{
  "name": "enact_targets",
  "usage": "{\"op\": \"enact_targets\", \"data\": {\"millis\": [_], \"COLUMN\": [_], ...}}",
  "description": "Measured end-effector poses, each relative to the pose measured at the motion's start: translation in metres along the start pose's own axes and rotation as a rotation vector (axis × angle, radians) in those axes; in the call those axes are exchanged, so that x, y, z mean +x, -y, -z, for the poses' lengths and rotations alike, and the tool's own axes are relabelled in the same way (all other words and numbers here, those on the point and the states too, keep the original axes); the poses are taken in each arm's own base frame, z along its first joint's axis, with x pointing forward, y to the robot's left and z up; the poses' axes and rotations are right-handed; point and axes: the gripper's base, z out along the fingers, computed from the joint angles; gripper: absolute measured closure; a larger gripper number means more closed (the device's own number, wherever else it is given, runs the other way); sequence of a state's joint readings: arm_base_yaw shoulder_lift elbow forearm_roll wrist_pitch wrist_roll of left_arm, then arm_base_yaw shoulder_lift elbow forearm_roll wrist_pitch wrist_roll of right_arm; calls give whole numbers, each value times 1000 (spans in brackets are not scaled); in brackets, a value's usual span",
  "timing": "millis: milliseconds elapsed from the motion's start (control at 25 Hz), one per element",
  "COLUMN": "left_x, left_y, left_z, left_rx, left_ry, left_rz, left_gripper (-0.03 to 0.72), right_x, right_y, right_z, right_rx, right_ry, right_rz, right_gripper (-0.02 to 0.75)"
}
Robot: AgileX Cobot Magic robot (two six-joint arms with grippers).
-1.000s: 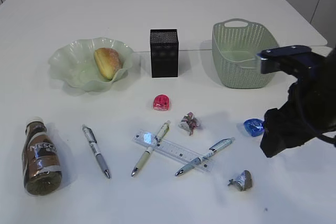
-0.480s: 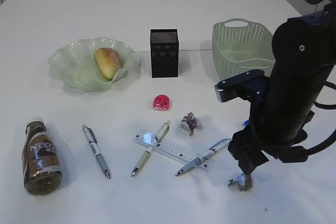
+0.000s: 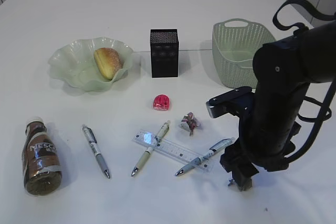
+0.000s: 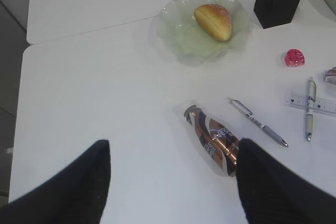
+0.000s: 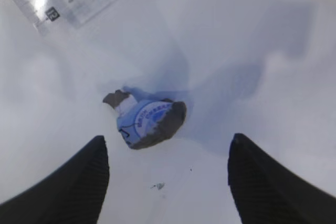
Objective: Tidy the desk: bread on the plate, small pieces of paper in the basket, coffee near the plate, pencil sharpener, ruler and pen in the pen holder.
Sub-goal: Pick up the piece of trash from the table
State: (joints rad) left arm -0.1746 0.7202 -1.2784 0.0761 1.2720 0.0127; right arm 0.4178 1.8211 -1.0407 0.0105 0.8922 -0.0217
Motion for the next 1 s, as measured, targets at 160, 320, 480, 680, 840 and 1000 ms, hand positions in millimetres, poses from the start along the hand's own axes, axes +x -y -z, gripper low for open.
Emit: {"op": "enact_targets", "data": {"millis": [160,320,480,680,840,1000], "left_x": [0,0,0,0,0,0], "left_y": [0,0,0,0,0,0], "left_z": [0,0,0,0,0,0], "left_rx": [0,0,0,0,0,0], "left_ry": [0,0,0,0,0,0], "left_rz": [2,5,5,5,5,5], "left_gripper": [162,162,162,162,162,162], "right_x": [-4,-5,-6,-7,-8,-9], "right_y": [-1,-1,-1,-3,-5,-5], "right_z": [-2,-6,-6,-6,-9,-20], "right_rx": [-7,-9,-9,-34,-59,-63], "right_ry": [34,27,38,48,47,15], "right_rz": [-7,-9,-9,-19,-27,-31], "right_gripper": [187,187,187,187,187,187]}}
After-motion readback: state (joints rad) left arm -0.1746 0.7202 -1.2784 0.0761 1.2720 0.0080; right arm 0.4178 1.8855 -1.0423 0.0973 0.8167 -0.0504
